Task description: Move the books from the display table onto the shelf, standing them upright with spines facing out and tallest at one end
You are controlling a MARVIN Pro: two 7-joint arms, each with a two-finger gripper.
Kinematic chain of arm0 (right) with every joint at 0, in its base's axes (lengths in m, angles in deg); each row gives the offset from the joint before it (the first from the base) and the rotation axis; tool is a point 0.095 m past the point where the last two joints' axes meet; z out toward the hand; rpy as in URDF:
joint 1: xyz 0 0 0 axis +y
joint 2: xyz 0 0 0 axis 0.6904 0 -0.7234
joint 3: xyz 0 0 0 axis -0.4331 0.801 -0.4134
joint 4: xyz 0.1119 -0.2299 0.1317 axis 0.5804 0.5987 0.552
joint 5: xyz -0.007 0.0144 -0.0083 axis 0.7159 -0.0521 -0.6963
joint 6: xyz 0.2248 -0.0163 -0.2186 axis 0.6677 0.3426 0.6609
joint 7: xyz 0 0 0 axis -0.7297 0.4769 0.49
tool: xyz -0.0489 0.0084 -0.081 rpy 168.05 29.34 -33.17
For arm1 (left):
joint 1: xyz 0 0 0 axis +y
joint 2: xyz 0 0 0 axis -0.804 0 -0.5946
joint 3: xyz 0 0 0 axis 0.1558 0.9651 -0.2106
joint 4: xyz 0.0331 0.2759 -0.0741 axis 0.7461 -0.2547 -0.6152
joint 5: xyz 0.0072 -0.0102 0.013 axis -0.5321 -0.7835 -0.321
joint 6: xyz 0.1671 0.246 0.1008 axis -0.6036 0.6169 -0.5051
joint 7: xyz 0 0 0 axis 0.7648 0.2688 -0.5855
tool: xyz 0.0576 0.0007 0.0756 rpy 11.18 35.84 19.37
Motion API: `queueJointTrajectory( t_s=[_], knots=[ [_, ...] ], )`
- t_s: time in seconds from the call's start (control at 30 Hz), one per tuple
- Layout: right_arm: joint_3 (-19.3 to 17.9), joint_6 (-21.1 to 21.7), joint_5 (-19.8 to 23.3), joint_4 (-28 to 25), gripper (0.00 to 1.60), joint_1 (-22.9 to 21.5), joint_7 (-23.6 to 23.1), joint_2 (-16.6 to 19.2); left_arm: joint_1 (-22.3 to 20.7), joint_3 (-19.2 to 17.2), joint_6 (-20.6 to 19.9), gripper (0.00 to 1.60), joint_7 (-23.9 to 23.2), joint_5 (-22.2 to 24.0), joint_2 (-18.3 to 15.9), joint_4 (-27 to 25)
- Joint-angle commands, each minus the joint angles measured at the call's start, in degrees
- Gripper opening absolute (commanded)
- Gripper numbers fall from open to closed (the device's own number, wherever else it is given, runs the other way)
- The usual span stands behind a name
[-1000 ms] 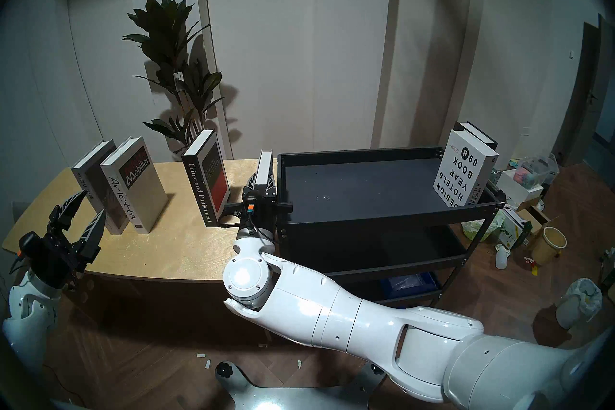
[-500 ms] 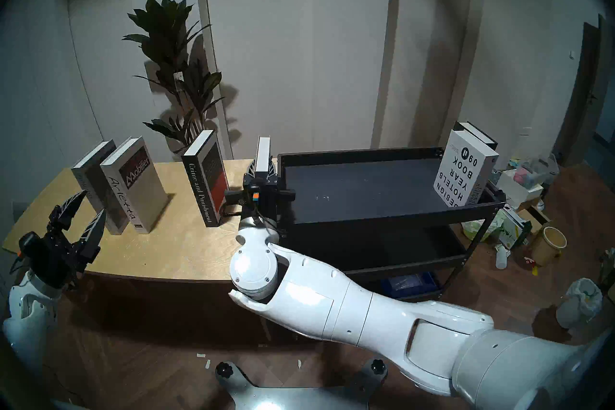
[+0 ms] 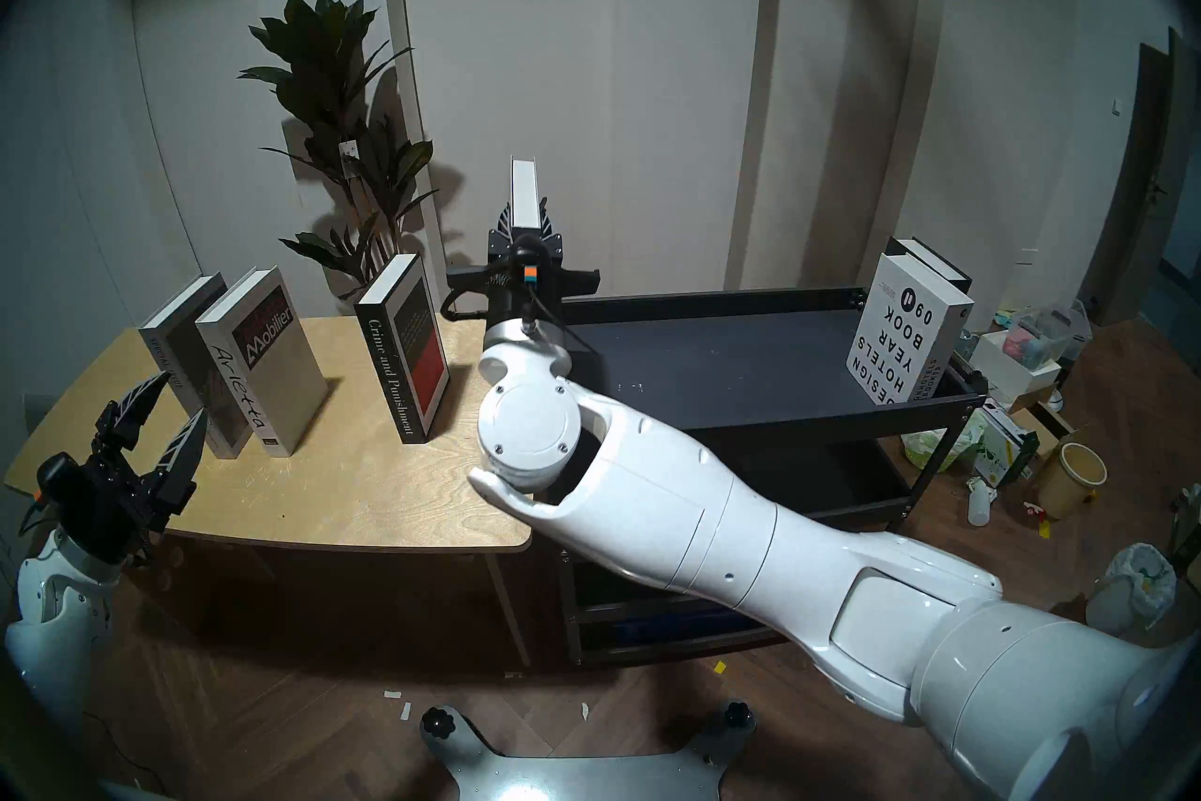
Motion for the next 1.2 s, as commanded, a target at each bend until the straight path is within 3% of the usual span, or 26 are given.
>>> queueJointTrajectory(
  t_s=[0.0,0.2,0.37,0.77,1.17],
  knots=[
    [-3.7,4.0,5.6,-5.3,0.00,-2.2,-4.8,6.4,0.0,-0.5,0.1,1.60,0.0,-0.1,-0.1,-0.5],
    [-7.5,8.4,8.1,-7.3,0.00,0.7,-9.1,10.5,-0.1,-0.5,0.1,1.60,0.0,-0.1,-0.1,-0.5],
    [-11.1,11.0,7.8,-9.2,0.00,2.8,-11.9,14.1,-0.1,-0.4,0.1,1.60,0.0,-0.1,-0.1,-0.5],
    [-21.4,13.8,7.5,-13.1,0.00,10.7,-14.9,22.7,-0.1,-0.4,0.1,1.60,0.0,-0.1,-0.2,-0.5],
    [-31.1,15.5,8.6,-15.6,0.00,18.7,-24.9,30.7,0.0,-0.5,0.1,1.60,0.0,-0.1,-0.1,-0.5]
  ],
)
